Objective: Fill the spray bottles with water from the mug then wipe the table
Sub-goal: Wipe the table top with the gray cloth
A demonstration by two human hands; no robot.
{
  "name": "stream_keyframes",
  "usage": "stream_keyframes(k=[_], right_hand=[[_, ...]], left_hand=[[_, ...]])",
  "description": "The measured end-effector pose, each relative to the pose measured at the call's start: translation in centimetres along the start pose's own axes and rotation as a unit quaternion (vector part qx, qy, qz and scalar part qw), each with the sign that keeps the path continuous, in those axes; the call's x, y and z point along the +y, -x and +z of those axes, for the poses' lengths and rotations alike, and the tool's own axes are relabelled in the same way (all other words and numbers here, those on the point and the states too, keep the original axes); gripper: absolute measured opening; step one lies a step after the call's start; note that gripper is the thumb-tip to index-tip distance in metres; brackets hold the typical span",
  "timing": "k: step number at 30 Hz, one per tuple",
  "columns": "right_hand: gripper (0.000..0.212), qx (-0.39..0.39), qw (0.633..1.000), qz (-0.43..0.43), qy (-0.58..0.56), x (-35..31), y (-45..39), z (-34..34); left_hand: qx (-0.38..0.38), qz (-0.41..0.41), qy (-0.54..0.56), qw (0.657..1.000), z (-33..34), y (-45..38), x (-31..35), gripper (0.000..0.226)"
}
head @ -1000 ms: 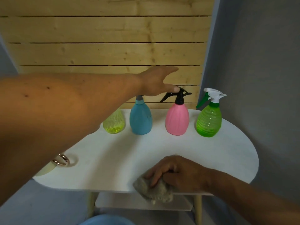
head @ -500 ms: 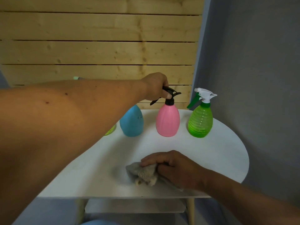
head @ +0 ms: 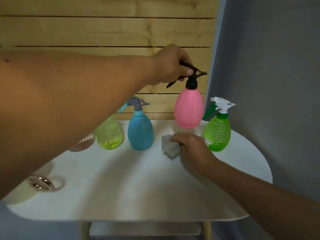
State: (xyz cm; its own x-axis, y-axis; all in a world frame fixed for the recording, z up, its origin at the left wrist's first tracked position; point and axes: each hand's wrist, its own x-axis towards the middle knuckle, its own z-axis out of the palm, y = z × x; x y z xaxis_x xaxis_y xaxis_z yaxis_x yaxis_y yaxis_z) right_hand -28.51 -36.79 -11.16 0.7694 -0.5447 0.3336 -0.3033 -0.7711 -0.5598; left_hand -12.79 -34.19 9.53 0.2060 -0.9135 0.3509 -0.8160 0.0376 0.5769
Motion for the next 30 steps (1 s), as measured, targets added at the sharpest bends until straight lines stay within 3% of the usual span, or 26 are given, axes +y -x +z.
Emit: stream_keyframes(k=[2, 4, 7, 9, 19, 30], right_hand=[[0.025, -0.005, 0.999, 0.034, -0.007, 1.4, -3.4, 0.8], [0.022, 0.0, 0.997, 0.045, 0.055, 3.4, -6.3, 2.3], [0.049, -0.115, 0.987, 0.04, 0.106, 3.3, -7.8, 3.4], [0.057, -0.127, 0.981, 0.044, 0.14, 2.9, -7.1, 3.1], [0.048, -0.184, 0.978, -0.035, 0.092, 0.1, 1.8, 0.8], [0.077, -0.209, 0.973, -0.041, 0.09, -0.7, 4.5, 0.8]], left_hand=[[0.013, 0.005, -0.001, 1.0, -0.2, -0.1, 0.1, 0.018], [0.031, 0.008, 0.004, 0.999, -0.4, -0.1, 0.0, 0.019], [0.048, 0.01, 0.007, 0.999, -0.6, -0.1, -0.4, 0.019], [0.04, 0.009, 0.004, 0.999, -0.4, -0.2, -0.8, 0.019], [-0.003, -0.015, -0.006, 1.0, 2.9, 0.9, -4.4, 0.012], [-0.038, -0.067, 0.013, 0.997, 4.5, 1.8, -6.6, 0.008]])
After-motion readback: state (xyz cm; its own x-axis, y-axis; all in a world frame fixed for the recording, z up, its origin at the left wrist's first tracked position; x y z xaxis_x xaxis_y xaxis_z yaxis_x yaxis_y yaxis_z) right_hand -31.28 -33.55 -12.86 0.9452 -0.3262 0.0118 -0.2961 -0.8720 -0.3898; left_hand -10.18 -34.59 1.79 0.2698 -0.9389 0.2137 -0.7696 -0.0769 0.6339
